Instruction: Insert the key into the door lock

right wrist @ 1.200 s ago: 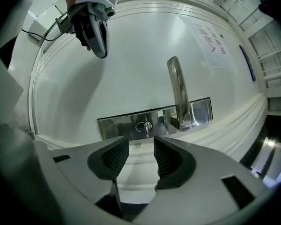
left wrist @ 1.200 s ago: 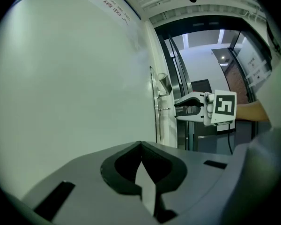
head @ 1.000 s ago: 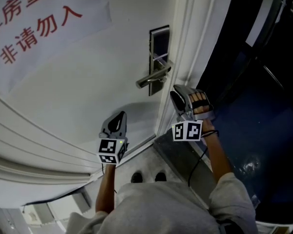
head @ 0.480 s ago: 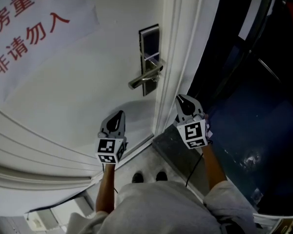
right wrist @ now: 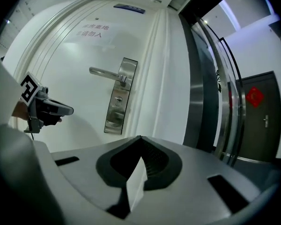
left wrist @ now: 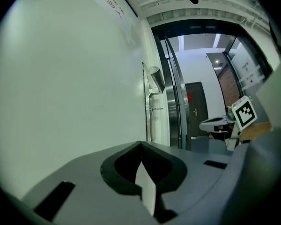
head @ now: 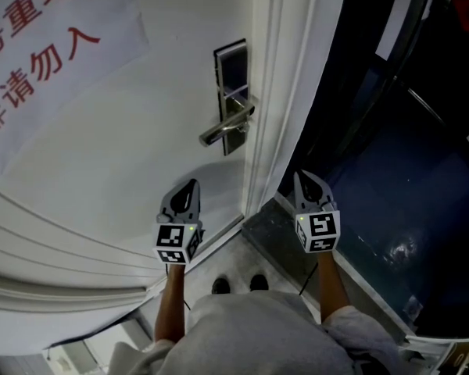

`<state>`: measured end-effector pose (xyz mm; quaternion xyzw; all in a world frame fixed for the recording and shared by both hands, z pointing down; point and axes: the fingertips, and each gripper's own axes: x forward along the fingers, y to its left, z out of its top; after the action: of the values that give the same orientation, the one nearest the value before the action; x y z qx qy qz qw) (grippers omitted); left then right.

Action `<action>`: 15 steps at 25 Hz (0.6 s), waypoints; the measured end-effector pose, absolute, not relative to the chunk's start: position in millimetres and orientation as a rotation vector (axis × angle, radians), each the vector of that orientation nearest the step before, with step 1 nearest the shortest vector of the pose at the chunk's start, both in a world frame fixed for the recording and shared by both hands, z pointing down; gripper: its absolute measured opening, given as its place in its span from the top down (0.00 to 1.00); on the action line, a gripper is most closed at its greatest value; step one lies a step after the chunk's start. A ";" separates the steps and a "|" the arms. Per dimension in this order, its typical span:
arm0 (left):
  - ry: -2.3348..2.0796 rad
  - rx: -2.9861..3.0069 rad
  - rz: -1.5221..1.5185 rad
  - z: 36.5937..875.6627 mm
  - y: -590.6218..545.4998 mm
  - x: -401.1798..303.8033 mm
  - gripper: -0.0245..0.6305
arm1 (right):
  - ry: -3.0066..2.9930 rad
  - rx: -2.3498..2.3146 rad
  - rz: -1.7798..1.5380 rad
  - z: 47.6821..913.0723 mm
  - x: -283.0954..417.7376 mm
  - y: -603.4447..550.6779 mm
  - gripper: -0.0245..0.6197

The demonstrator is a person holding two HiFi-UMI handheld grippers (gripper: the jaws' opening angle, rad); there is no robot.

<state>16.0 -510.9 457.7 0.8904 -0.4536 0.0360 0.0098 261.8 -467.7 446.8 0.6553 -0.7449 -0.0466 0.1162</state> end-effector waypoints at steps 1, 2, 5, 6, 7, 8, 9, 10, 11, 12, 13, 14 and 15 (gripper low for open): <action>-1.410 2.782 0.114 458.4 -511.2 17.4 0.94 | -2.175 1.939 -0.118 451.2 264.8 -463.8 0.93; -1.403 2.785 0.117 459.4 -511.4 19.2 0.94 | -2.167 1.957 -0.099 455.6 267.8 -459.8 0.93; -1.384 2.786 0.122 463.6 -511.7 25.0 0.94 | -2.144 2.007 -0.040 467.7 278.0 -448.1 0.93; -1.377 2.787 0.123 464.6 -511.9 27.0 0.94 | -2.135 2.018 -0.027 471.0 281.2 -444.5 0.93; -1.370 2.788 0.122 465.4 -512.2 29.1 0.94 | -2.126 2.025 -0.019 473.9 283.9 -441.4 0.93; -1.363 2.790 0.123 466.0 -512.7 31.0 0.94 | -2.117 2.029 -0.015 476.1 286.4 -438.7 0.93; -1.357 2.793 0.125 466.6 -513.2 32.9 0.94 | -2.109 2.032 -0.012 477.5 288.7 -436.5 0.93; -1.353 2.796 0.130 467.4 -513.5 34.8 0.94 | -2.102 2.038 -0.009 478.3 291.1 -434.7 0.93; -1.350 2.800 0.138 468.3 -513.5 37.0 0.94 | -2.095 2.045 -0.006 478.5 293.4 -433.2 0.93; -1.347 2.806 0.146 469.3 -513.3 39.7 0.94 | -2.090 2.053 -0.002 478.3 295.5 -431.8 0.93; -1.340 2.811 0.153 470.5 -512.9 42.9 0.94 | -2.085 2.061 -0.002 477.7 297.2 -430.7 0.93; -1.331 2.816 0.156 471.7 -512.5 46.2 0.94 | -2.080 2.065 -0.005 476.7 298.4 -429.9 0.93; -1.322 2.819 0.157 472.7 -512.1 49.3 0.94 | -2.074 2.066 -0.012 475.3 299.0 -429.3 0.93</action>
<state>49.3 -512.1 472.7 0.9042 -0.4240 0.0503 0.0123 299.0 -429.3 475.3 0.7016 -0.7045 -0.0042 0.1068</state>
